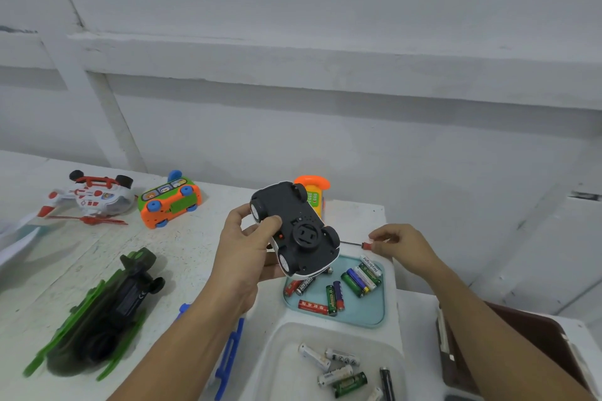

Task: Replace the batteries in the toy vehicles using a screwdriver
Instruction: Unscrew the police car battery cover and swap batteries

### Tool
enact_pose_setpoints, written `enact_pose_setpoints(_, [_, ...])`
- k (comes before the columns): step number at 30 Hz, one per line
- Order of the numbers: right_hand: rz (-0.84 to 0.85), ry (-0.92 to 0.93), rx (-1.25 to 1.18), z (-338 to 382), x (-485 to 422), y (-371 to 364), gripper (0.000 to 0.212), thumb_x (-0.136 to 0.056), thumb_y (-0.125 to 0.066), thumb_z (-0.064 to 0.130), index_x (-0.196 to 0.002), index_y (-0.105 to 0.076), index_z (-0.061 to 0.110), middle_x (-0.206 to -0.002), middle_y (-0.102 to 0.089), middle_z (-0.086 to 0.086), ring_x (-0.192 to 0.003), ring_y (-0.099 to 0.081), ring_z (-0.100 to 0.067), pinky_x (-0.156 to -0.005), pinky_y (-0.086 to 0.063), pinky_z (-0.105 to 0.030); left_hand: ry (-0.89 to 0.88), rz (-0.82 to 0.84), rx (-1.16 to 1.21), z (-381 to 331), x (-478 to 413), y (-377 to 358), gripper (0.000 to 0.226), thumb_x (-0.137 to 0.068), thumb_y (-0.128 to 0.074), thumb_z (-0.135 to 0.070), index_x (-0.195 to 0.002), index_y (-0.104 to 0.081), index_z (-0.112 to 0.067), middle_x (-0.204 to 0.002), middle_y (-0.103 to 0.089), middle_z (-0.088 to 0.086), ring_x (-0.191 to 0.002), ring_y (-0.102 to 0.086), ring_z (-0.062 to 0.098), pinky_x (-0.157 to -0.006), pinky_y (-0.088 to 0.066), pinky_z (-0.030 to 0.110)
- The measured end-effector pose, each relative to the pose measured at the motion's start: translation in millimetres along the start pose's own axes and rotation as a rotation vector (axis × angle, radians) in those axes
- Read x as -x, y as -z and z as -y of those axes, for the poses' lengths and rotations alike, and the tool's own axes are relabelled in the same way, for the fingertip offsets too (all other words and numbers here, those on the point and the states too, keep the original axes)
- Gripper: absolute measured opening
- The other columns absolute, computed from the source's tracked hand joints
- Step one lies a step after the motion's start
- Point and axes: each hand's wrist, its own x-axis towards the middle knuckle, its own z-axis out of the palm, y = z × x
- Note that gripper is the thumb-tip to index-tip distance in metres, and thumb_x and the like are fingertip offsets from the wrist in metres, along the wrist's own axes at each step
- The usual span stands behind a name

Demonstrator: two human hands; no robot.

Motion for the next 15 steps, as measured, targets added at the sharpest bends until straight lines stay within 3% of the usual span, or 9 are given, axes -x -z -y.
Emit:
enact_pose_setpoints(6, [0.005,-0.032,0.05,6,-3,9,0.011,-0.082,-0.076,0.019,-0.091,-0.071,0.024,-0.094,-0.071,0.001,-0.087,-0.066,-0.017,-0.079,-0.054,-0.031,-0.023,0.025,-0.014,0,-2,-4,0.031,-0.093,-0.06,-0.011,-0.117,-0.05,-0.027,-0.098,-0.071,0.009,-0.065,-0.071,0.035,-0.055,-0.06,0.04])
enact_pose_setpoints(8, [-0.034,0.004,0.073,23,1,13,0.01,-0.085,-0.074,0.019,-0.091,-0.07,0.025,-0.097,-0.07,0.003,-0.09,-0.065,-0.014,-0.074,-0.051,-0.024,-0.032,0.032,-0.025,-1,-3,-5,0.033,-0.093,-0.059,-0.012,-0.12,-0.049,-0.028,-0.1,-0.071,0.009,-0.069,-0.073,0.036,-0.054,-0.06,0.039])
enact_pose_setpoints(12, [-0.148,0.278,-0.007,97,28,18,0.01,-0.088,-0.07,0.021,-0.089,-0.071,0.031,-0.09,-0.071,0.015,-0.087,-0.064,-0.004,-0.074,-0.045,-0.015,-0.041,0.056,-0.025,-7,-7,-5,0.036,-0.093,-0.059,-0.013,-0.124,-0.049,-0.028,-0.104,-0.07,0.009,-0.07,-0.072,0.036,-0.054,-0.059,0.038])
enact_pose_setpoints(15, [-0.088,0.447,-0.111,152,55,7,0.011,-0.09,-0.068,0.023,-0.091,-0.072,0.034,-0.09,-0.072,0.015,-0.085,-0.063,-0.002,-0.072,-0.048,-0.015,-0.052,0.074,-0.022,-14,-11,-5,0.034,-0.093,-0.06,-0.015,-0.122,-0.05,-0.029,-0.102,-0.071,0.01,-0.067,-0.072,0.035,-0.052,-0.057,0.035])
